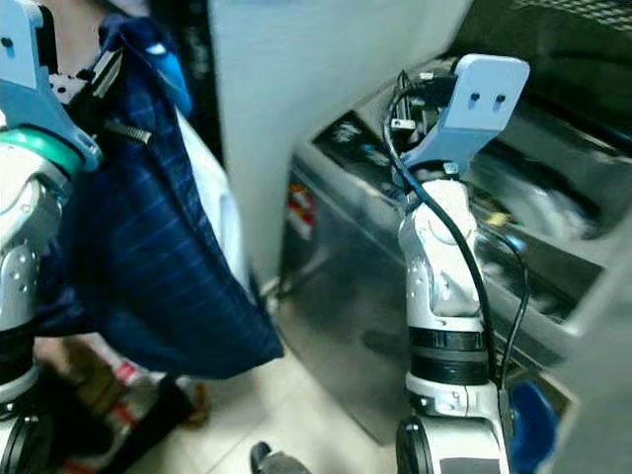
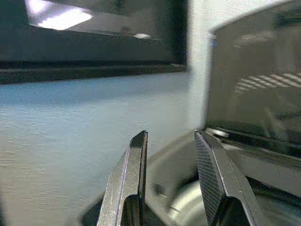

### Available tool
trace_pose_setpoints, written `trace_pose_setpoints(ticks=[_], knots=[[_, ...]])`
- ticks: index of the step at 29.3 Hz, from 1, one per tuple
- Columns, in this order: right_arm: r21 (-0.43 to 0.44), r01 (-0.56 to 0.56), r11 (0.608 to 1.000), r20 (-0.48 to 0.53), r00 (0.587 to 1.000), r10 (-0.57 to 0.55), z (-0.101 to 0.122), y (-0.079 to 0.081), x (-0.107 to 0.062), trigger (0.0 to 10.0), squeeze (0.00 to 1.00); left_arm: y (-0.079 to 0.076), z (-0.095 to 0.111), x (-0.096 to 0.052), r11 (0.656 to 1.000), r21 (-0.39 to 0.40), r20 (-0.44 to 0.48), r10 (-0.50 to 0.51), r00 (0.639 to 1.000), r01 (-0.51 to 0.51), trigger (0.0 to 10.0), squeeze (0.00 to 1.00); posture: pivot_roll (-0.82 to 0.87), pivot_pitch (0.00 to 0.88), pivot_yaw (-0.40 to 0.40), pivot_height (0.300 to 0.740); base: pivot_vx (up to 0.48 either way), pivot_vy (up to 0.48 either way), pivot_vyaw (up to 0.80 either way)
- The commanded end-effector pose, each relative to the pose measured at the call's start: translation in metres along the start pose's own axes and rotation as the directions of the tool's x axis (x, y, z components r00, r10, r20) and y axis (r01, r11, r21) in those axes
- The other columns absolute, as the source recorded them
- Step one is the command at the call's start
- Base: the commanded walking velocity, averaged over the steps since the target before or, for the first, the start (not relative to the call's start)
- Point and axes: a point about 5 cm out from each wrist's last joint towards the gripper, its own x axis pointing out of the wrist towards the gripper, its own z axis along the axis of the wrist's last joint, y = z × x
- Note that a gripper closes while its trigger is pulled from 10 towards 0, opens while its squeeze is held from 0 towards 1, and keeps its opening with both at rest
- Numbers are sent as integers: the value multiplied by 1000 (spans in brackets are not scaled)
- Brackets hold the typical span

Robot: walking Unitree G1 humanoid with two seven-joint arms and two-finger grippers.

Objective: Clothes washing

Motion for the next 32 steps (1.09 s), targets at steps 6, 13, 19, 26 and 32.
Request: trace_pose_setpoints(ticks=[6, 13, 19, 26, 32], knots=[[15, 1, 1000, -12, 1000, -1, -2, 1, 0, 10000, 0, -1, 4, 0, 1000, 6, 22, -3, 1000, 3, 10000, 0, 47, 65, -6, 740, 0, 0, -800], [20, 1, 1000, -8, 1000, -1, -1, 1, 1, 10000, 0, -1, 4, 0, 1000, 6, 21, -2, 1000, 1, 10000, 0, 47, 66, -7, 740, 0, 0, -800], [26, 1, 1000, -4, 1000, -1, 0, 1, 1, 10000, 0, -1, 4, 0, 1000, 6, 20, 3, 1000, -3, 10000, 0, 47, 66, -9, 740, 0, 0, -800], [27, 4, 1000, -3, 1000, -3, 1, 1, 2, 10000, 0, -2, 2, 0, 1000, -12, 19, 3, 1000, -2, 10000, 0, 46, 67, -8, 740, 0, 0, -800], [27, 6, 1000, -2, 1000, -6, 1, 1, 3, 10000, 0, -2, 3, 0, 1000, -18, 28, 7, 1000, -6, 10000, 0, 44, 69, -9, 740, 0, 0, -800]])
